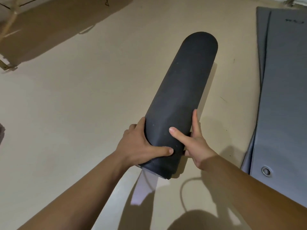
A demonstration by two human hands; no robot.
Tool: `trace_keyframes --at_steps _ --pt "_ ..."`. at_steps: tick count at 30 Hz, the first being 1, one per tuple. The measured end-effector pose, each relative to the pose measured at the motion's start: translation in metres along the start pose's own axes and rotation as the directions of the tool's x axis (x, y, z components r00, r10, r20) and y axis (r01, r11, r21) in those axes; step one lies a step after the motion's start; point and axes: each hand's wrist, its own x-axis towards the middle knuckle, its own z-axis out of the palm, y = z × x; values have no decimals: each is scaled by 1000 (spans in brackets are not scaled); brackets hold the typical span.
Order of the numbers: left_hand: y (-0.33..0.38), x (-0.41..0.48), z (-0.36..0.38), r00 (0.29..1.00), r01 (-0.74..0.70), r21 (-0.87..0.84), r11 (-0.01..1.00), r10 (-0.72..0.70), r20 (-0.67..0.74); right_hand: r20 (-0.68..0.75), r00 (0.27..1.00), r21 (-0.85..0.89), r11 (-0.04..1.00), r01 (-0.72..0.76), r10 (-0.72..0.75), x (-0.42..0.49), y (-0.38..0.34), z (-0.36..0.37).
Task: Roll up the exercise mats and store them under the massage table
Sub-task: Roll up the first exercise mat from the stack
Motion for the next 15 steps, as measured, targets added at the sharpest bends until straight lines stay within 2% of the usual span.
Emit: trace_keyframes --at_steps 7,11,15 --pt "-34 0 -68 990 61 -11 998 -62 -127 48 996 -5 997 72 -71 36 -15 86" --pt "-56 -7 -97 981 87 -206 975 -120 -153 132 989 -55 995 81 -73 62 -33 127" --pt "-62 -8 -88 967 88 -344 935 -164 -197 215 975 -111 990 86 -60 73 -45 130"
